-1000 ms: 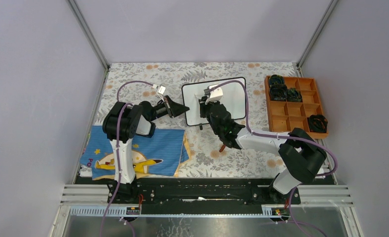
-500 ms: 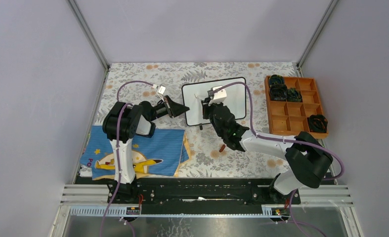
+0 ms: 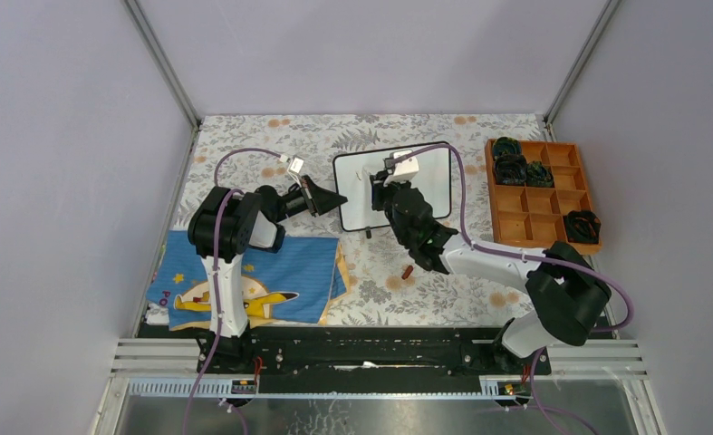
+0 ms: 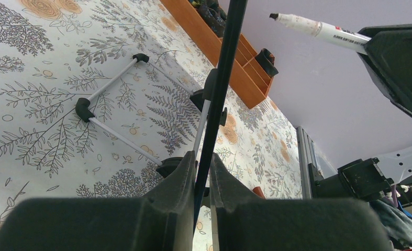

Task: Write a sentence on the whiteboard

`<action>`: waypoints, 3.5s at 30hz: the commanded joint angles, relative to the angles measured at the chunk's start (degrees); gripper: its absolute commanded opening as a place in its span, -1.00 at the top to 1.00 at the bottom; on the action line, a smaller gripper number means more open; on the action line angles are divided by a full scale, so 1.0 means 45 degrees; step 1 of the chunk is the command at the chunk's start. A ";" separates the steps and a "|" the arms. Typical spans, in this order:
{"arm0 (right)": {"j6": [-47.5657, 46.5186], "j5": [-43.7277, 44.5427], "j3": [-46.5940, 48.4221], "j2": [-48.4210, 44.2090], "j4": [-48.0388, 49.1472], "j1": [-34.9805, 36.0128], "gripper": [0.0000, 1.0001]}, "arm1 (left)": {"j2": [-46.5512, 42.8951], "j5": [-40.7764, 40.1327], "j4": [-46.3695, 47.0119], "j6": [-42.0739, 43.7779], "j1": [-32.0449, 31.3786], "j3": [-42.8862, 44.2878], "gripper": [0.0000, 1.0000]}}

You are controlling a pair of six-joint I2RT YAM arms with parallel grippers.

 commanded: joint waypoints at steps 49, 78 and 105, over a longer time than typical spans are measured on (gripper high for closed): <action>0.1781 -0.1863 -0.0104 0.0484 -0.1706 -0.0126 1.00 | -0.0037 -0.0049 0.0860 0.0242 0.0163 -0.0121 1.00; 0.1164 -0.0853 0.0446 -0.0472 -0.1337 -0.0710 1.00 | -0.0036 -0.0030 0.0848 0.0339 0.0153 -0.0199 1.00; 0.1465 -0.1020 0.0092 -0.0094 -0.1753 -0.0715 1.00 | -0.0036 -0.0011 0.0848 0.0378 0.0151 -0.0202 1.00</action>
